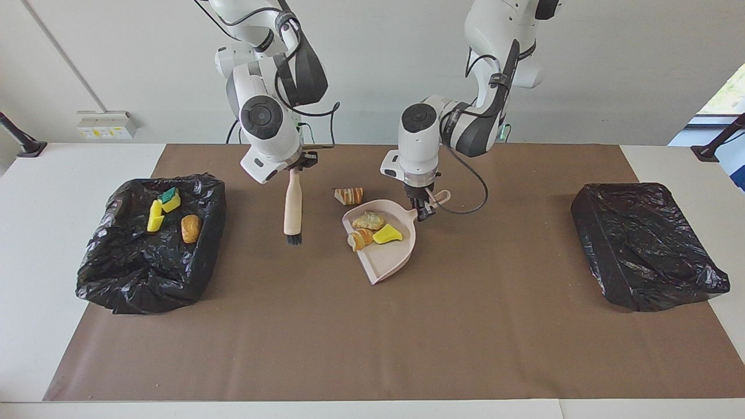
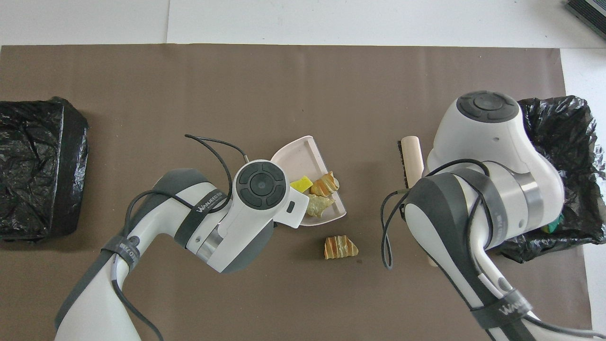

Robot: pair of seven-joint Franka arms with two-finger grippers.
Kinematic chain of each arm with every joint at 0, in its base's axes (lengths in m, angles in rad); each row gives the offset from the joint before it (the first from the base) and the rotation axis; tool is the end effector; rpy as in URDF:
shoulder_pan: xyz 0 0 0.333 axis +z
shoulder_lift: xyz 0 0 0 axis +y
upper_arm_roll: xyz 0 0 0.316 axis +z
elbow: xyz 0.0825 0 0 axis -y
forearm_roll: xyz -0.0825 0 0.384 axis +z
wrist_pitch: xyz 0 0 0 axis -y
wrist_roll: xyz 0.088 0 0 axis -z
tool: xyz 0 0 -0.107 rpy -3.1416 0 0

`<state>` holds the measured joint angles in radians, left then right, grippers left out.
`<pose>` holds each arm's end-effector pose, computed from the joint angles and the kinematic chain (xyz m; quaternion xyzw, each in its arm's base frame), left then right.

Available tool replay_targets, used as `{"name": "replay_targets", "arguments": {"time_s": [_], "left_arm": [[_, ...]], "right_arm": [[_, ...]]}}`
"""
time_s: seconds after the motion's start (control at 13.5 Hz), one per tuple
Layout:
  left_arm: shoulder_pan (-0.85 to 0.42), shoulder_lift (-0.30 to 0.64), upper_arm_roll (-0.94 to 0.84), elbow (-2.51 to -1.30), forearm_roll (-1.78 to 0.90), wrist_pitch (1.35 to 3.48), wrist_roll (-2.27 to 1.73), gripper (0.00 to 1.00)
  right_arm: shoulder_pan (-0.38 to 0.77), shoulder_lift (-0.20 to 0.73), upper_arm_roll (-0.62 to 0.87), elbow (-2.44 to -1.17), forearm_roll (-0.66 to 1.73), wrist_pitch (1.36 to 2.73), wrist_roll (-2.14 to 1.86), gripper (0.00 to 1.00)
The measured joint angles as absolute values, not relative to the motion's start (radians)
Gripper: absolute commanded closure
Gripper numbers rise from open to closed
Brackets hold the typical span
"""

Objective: Sweep and dump trash in bin
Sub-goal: 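Sweep the remaining chunks into the dustpan with the right gripper's brush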

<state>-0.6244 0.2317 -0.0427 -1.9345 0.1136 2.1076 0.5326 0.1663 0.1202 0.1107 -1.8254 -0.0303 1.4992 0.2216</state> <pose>0.4743 -0.3655 0.3629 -0.8070 0.5883 0.0261 0.0449 0.5213 0.1427 0.4389 0.9748 0.0304 -0.2120 0.0627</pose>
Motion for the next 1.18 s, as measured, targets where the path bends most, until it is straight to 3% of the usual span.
{"name": "replay_targets", "arguments": {"time_s": [0.22,0.52,0.81,1.18], "left_arm": [[-0.622,0.209,-0.033,-1.933,0.129,2.094,0.560,1.00],[-0.585,0.127,-0.023,-1.948,0.133,2.005,0.699,1.00],[-0.560,0.044,-0.021,-2.079,0.148,1.997,0.790,1.00],[-0.556,-0.054,-0.027,-2.267,0.155,2.103,0.808,1.00]], "right_arm": [[0.160,0.152,0.113,-1.924,-0.109,1.625,0.207,1.00],[0.274,0.162,0.125,-2.016,0.012,1.696,0.248,1.00],[0.327,0.141,0.127,-2.075,0.110,1.705,0.453,1.00],[0.414,0.025,0.129,-2.267,0.143,1.804,0.632,1.00]]}}
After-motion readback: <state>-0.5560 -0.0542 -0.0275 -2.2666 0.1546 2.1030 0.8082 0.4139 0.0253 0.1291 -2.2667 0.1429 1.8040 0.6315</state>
